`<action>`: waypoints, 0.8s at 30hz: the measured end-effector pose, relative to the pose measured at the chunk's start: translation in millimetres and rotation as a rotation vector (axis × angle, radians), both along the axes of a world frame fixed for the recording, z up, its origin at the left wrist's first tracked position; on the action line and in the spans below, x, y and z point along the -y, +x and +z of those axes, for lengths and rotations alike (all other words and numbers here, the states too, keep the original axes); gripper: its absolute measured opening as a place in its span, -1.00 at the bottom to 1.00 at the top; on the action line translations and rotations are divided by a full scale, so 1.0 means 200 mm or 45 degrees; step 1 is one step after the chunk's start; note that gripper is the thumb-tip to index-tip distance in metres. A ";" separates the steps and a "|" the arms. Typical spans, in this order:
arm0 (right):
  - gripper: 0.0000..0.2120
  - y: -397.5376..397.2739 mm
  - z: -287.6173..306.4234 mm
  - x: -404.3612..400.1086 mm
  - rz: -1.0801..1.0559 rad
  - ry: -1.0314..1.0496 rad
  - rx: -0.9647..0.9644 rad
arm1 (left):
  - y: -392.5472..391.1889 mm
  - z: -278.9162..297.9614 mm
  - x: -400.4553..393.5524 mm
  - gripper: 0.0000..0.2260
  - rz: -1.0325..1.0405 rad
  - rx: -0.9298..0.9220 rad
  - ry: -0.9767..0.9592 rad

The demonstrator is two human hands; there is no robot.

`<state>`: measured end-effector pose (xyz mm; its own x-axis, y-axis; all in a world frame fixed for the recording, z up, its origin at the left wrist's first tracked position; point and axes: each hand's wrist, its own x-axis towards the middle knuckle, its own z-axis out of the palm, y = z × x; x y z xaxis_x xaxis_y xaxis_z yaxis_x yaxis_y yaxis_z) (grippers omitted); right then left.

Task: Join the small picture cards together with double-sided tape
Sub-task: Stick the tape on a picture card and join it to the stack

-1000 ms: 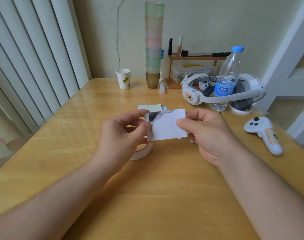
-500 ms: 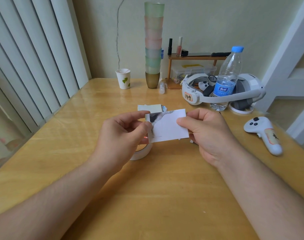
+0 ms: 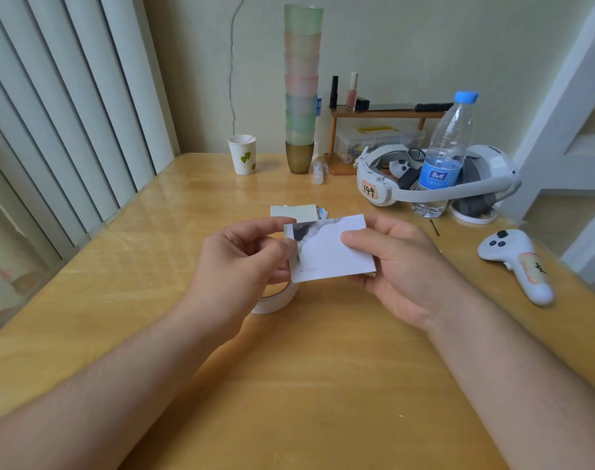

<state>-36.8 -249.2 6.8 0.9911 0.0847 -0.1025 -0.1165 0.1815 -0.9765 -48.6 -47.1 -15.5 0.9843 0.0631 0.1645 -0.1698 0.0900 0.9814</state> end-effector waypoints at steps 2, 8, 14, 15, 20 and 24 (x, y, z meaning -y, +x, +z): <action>-0.78 -0.01 -0.02 -0.01 0.078 -0.036 -0.017 | 0.00 0.00 0.01 -0.80 -0.003 0.010 0.009; -0.76 0.00 -0.05 -0.03 0.023 -0.082 0.060 | -0.01 0.01 0.01 -0.69 -0.023 0.026 -0.002; -0.75 -0.02 -0.06 -0.07 0.044 0.016 0.136 | -0.02 0.00 0.05 -0.81 -0.303 -0.089 -0.116; -0.75 -0.02 -0.06 -0.07 0.054 0.030 0.150 | -0.03 -0.01 0.06 -0.81 -0.297 -0.080 -0.073; -0.75 -0.03 -0.06 -0.07 0.072 0.034 0.225 | -0.02 -0.01 0.05 -0.71 -0.285 -0.086 -0.086; -0.76 -0.03 -0.06 -0.08 0.043 0.034 0.237 | -0.03 -0.01 0.05 -0.74 -0.254 -0.036 -0.091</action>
<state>-42.2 -232.5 -5.8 0.9893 0.1184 0.0848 0.0590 0.2066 -0.9766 -53.9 -58.0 -17.4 0.9826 -0.1233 0.1387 -0.1140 0.1887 0.9754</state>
